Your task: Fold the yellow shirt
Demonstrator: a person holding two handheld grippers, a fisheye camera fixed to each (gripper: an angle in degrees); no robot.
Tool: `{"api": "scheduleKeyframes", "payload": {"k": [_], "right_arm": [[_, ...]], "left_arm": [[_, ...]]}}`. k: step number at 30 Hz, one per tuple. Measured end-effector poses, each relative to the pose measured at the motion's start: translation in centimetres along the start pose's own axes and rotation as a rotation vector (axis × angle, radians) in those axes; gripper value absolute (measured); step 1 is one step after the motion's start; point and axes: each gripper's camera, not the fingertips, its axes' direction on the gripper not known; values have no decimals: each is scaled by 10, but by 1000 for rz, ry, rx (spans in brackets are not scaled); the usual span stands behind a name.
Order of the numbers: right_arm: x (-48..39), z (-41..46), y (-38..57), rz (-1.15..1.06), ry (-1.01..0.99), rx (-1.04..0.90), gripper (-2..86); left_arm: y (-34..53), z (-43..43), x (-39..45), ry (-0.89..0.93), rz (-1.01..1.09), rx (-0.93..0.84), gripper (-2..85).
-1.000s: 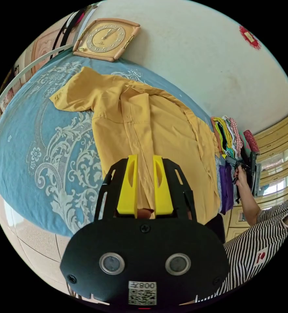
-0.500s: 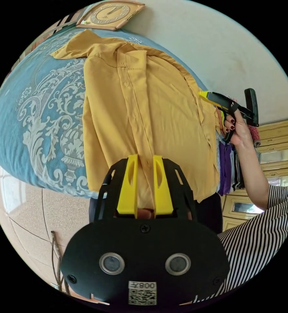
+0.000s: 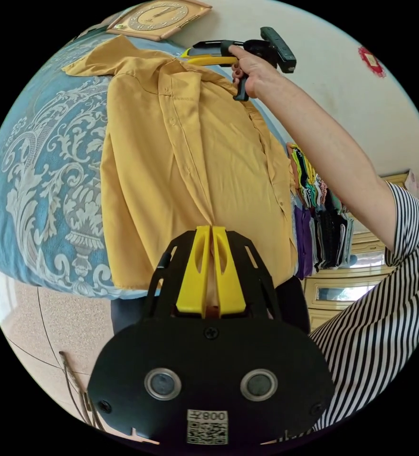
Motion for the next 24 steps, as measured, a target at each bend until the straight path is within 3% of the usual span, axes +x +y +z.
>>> {"api": "scheduleKeyframes", "payload": {"k": [11, 24], "right_arm": [[4, 31, -59, 157, 34, -75, 43], [76, -106, -8, 149, 53, 96, 3]], "left_arm": [[29, 5, -1, 114, 20, -11, 4], [45, 15, 39, 220, 149, -44, 4]]}}
